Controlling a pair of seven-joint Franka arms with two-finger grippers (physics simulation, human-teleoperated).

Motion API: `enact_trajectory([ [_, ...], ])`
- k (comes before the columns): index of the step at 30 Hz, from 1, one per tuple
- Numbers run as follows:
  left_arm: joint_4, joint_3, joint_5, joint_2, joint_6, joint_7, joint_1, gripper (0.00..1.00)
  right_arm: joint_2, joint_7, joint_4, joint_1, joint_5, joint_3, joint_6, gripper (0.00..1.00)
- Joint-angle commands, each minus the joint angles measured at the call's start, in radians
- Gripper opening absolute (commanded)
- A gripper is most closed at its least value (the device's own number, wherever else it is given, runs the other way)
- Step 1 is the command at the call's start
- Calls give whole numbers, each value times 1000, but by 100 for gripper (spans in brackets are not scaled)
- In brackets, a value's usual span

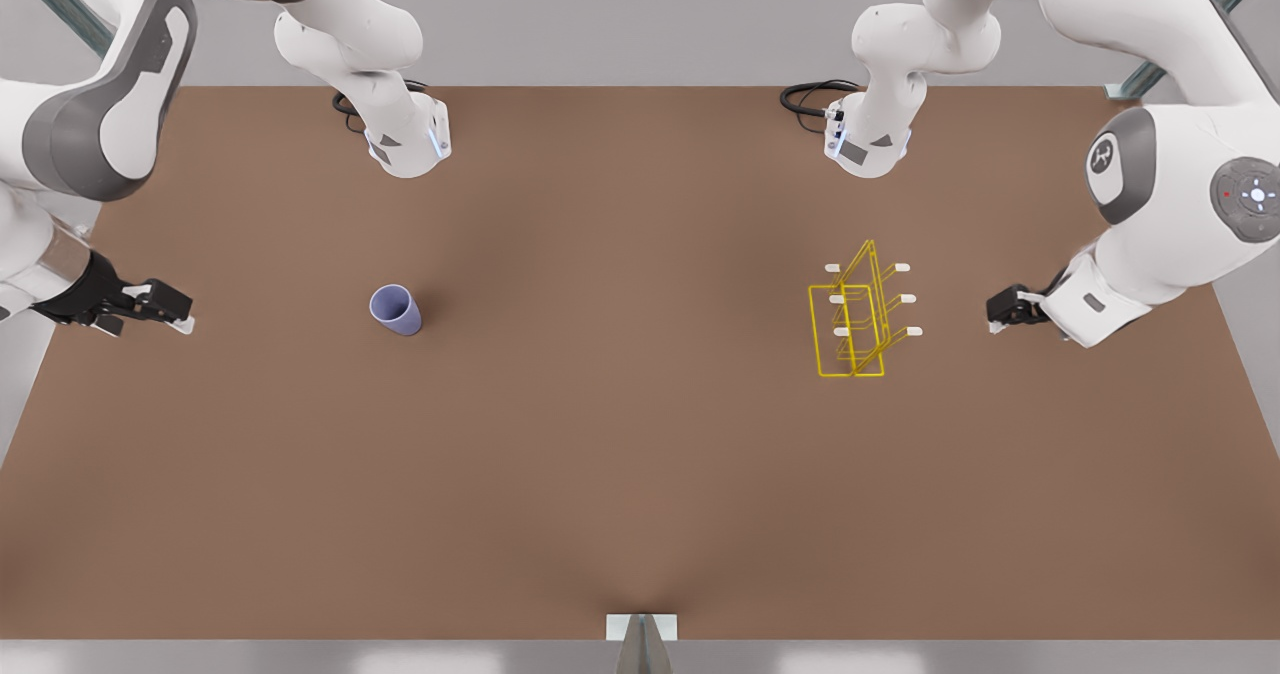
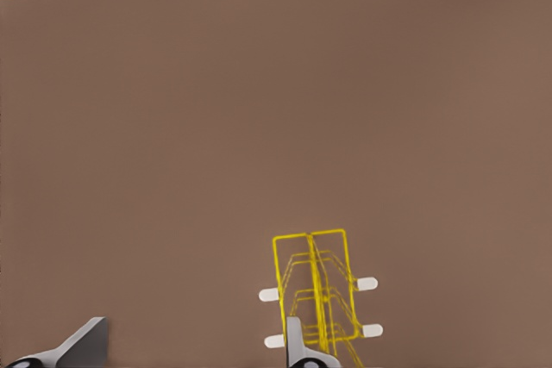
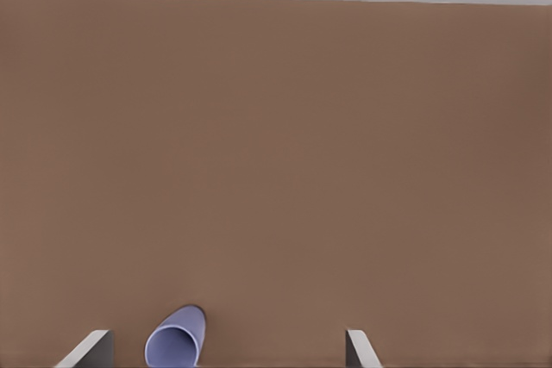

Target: Place the cup on the cup holder

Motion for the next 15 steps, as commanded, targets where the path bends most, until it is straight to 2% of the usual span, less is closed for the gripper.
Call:
enact_trajectory([
  [1,-1,0,14,4,45,-14,-2,100,-5,-76,-5,3,8,0,19,100],
  [4,-8,0,14,10,41,-18,-2,100,-2,-75,-75,12,-1,6,13,100],
  [7,-11,16,12,24,33,-12,-1,100,-106,-73,-332,12,5,36,168,100],
  [15,-13,18,11,38,-25,-12,-2,100,-129,91,-536,115,5,153,260,100],
])
